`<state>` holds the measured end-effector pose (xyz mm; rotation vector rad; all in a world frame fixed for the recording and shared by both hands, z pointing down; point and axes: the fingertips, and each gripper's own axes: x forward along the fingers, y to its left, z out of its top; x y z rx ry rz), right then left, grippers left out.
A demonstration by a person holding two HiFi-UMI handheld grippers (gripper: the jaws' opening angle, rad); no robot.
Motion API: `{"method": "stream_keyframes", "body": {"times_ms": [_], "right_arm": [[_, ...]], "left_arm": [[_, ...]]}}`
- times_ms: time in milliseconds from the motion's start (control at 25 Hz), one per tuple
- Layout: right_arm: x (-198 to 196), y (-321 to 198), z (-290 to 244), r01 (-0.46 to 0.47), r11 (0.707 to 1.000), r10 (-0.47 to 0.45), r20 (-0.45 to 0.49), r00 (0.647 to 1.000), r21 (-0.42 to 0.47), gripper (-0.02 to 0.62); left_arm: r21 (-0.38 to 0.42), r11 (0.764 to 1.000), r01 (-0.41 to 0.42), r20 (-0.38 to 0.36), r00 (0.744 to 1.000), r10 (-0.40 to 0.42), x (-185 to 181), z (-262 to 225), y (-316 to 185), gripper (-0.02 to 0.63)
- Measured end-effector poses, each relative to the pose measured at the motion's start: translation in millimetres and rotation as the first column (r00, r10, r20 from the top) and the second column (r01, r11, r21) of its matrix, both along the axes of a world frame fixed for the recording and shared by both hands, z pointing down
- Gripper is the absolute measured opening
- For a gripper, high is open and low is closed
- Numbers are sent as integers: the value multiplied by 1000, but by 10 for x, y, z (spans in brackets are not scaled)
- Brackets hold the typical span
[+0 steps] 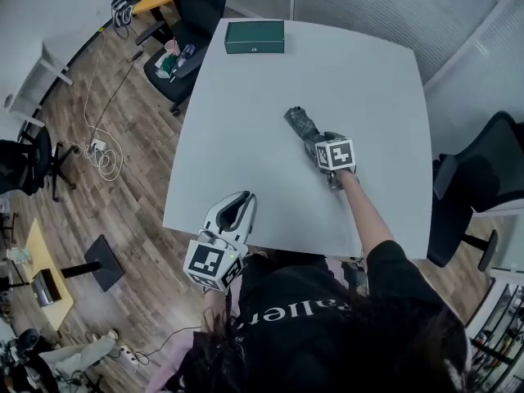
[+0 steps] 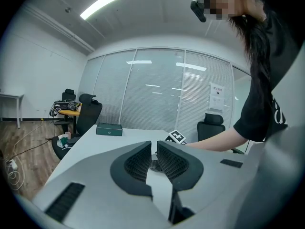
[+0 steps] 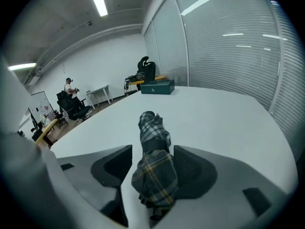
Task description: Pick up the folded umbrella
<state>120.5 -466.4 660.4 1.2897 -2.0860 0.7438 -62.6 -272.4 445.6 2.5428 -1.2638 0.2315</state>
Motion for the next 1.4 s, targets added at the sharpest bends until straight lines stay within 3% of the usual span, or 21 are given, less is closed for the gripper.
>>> {"method": "stream_keyframes", "body": {"times_ms": [320,600,920,1120,1400], "right_arm": [[-131,-173,390,127,988,-136,-113,984,-83,284],[-70,-189,603,138,984,-163,-244,956,-115,282],[-140,-109,586,137,983,-156,-168,973,-122,227],[-232,43,441,117,984,-125,-53,991,-138,219],[-383,352,-51,119,991,-112,100,989,-67,219]], "left_arm": [[-22,998,54,25,998,-53,-81,36,50,55],[-41,991,125,41,992,-123,-271,80,144,55],[-39,990,136,40,990,-134,-316,95,213,55],[-30,992,125,38,992,-124,-348,53,235,54],[-18,994,105,24,994,-105,-407,3,310,54]]}}
